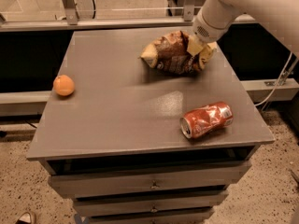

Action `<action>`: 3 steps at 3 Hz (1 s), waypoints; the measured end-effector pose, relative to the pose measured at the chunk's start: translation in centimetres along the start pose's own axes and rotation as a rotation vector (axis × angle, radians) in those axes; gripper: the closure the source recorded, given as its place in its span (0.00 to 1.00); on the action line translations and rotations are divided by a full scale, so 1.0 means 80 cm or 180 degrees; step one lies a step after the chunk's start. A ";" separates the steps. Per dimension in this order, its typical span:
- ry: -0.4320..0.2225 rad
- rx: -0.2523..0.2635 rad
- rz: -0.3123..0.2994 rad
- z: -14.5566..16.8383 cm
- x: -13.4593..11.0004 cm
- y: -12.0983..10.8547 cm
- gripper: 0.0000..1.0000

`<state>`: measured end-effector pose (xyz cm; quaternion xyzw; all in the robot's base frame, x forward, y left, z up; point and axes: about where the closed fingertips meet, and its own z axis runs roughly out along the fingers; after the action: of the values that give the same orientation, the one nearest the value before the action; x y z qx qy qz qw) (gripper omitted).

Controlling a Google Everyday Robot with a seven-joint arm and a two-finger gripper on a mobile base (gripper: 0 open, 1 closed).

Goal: Move brown chip bag near coke can

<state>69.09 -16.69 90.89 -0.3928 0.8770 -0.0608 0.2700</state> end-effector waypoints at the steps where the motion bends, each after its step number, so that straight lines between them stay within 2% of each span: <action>1: 0.0086 0.0025 0.0184 -0.019 0.034 0.009 1.00; 3: 0.0158 -0.0011 0.0408 -0.039 0.070 0.035 1.00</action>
Offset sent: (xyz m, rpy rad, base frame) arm -0.0758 -0.0352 -0.0029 0.0347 0.0483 -0.1506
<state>62.53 -19.15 90.26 -0.3346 0.9069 -0.0515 0.2508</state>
